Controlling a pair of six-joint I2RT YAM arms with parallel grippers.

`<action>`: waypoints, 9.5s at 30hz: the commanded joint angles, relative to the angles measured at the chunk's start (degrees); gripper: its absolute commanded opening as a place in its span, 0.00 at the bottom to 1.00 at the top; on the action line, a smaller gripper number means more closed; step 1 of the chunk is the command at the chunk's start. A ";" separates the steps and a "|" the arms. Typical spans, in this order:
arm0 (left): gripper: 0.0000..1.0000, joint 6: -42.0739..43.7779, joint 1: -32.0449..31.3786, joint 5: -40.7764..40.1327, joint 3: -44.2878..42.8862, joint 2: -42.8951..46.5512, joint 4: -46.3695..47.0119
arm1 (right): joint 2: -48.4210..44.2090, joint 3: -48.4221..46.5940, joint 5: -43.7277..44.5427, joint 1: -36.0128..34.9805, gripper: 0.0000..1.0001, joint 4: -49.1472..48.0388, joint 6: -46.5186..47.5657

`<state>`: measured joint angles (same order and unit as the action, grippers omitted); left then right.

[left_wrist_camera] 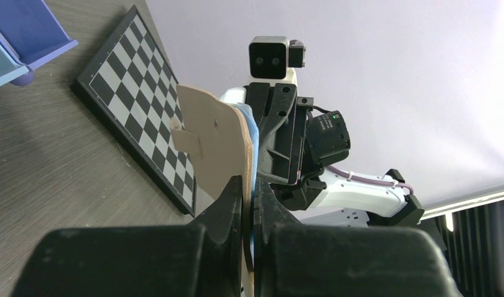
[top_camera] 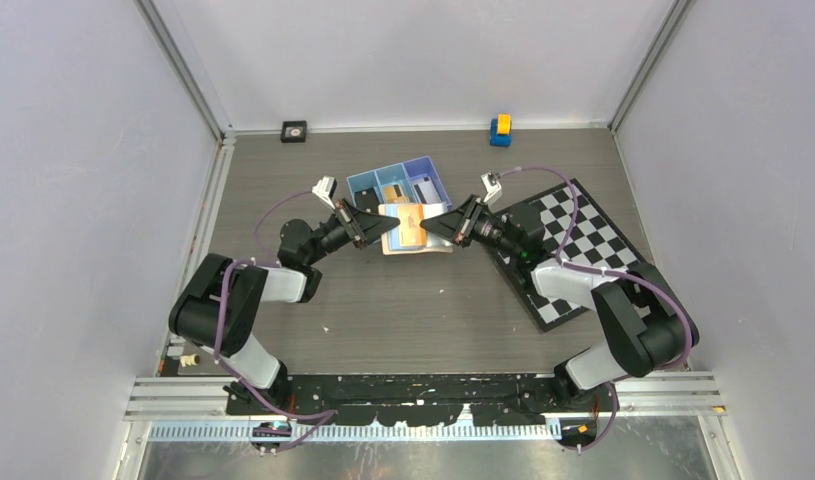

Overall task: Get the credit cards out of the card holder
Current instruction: Remove the credit card from the card holder, then place the credit card in the storage box, then close the card holder, then place the card holder at the center of the board.

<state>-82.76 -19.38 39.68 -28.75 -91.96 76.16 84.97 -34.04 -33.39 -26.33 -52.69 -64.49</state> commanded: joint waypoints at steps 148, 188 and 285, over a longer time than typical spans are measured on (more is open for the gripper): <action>0.00 18.21 4.26 -6.08 2.89 30.46 -23.76 | -3.92 -9.31 11.80 -6.15 0.34 19.52 22.12; 0.00 6.69 1.21 -0.29 -0.44 11.00 -6.13 | -9.41 -4.71 16.24 -9.68 0.82 14.55 20.25; 0.00 20.21 1.70 -4.83 -2.52 21.03 -34.31 | -3.03 -9.80 8.18 -8.48 0.71 18.23 17.70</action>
<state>-63.90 -17.52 35.70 -29.02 -71.85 42.41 84.58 -44.31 -26.68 -35.40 -30.87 -46.57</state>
